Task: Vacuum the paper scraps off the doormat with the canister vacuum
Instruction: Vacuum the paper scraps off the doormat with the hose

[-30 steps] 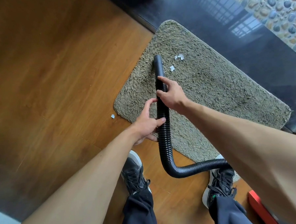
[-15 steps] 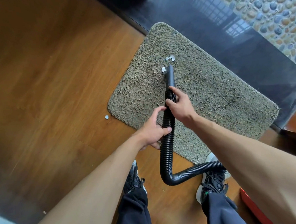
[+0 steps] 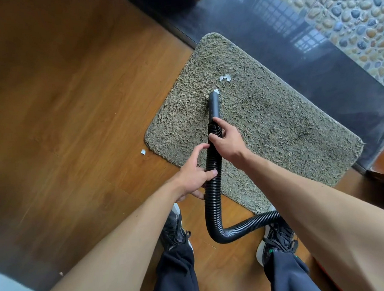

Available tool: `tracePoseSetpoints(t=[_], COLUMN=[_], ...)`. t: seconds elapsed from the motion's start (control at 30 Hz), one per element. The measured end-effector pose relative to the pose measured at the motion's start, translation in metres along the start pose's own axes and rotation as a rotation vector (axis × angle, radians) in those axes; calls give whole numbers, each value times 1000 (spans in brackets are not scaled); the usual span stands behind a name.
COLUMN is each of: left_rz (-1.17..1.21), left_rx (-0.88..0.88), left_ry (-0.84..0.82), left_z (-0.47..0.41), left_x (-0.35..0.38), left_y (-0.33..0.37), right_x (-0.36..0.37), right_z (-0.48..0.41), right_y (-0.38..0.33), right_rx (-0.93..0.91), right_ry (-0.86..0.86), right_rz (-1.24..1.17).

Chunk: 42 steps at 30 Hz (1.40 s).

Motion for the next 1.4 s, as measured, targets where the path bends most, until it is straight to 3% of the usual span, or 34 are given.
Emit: tracePoseSetpoints(t=[0.73, 1.4], left_rz=[-73, -52], left_rx=[51, 70], left_ry=[30, 78], left_z=[-32, -42], left_x=[35, 29], left_y=[23, 28], right_x=[-41, -44], right_z=[-25, -40], right_y=[16, -2], right_rx=[-2, -88], right_ry=[76, 30], right_rz=[-38, 66])
Point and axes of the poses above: each hand's wrist, its own z-axis away from the middle knuckle, its own x-axis out of the palm, y = z × x, the point moved 3 cm from there along -z, towards the middle knuckle, and after that the axes turned 8 degrees about x, right-handed, at the moved point
